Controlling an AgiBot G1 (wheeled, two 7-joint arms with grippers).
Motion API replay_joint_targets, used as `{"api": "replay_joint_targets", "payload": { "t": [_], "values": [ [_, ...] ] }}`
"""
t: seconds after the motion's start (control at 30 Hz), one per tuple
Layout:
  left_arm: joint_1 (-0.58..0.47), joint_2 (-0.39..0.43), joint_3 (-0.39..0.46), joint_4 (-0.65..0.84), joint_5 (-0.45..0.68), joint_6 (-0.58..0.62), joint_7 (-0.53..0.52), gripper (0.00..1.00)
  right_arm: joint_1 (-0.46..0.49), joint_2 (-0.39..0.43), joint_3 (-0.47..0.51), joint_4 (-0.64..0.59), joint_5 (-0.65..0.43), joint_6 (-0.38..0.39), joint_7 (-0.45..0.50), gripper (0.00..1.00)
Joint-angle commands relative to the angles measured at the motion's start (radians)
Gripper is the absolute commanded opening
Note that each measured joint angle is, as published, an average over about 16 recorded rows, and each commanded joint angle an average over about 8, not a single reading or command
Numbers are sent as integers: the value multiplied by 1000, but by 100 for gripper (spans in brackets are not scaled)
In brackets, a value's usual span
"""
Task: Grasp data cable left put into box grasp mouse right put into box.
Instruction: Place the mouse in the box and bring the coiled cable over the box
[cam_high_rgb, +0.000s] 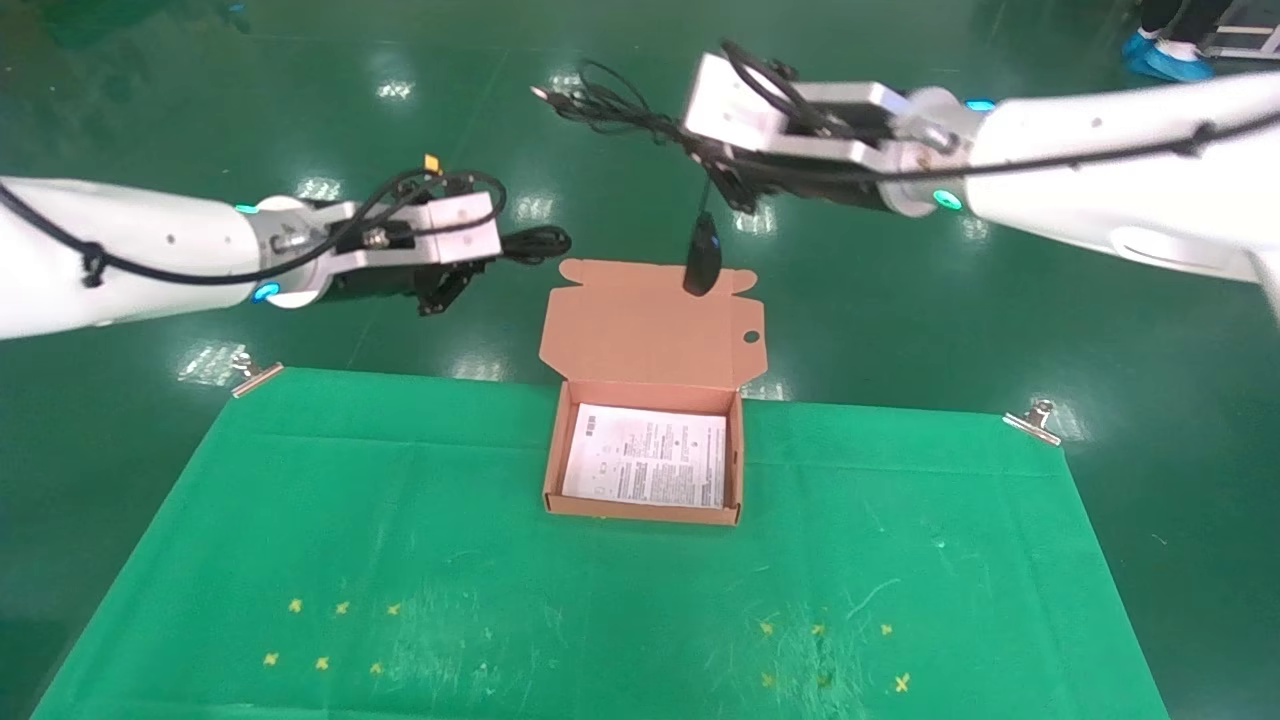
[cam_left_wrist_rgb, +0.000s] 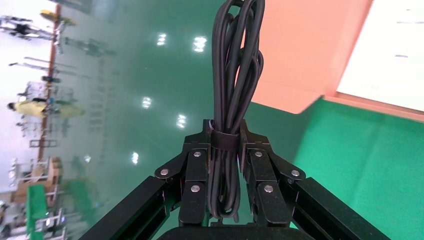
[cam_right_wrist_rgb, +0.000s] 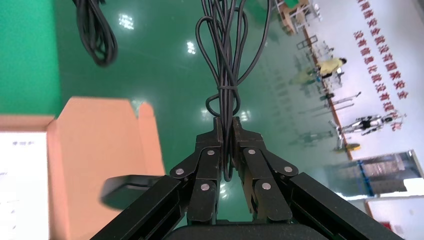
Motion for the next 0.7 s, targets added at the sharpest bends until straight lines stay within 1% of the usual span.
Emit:
{"api": "replay_joint_targets", "payload": {
  "t": [0.03, 0.23, 0.47, 0.7],
  "values": [
    [-12, 13, -1, 6, 21, -18, -20, 0, 22, -34, 8, -46, 18, 10, -38, 0],
    [-22, 21, -3, 8, 35, -29, -30, 0, 36, -66, 19, -87, 41, 21, -76, 0],
    [-2, 7, 9, 18, 61, -26, -33, 0, 0, -69, 22, -93, 58, 23, -85, 0],
    [25, -12, 31, 21, 132, -14, -76, 0, -30, -98, 13, -151, 60, 26, -104, 0]
  ]
}}
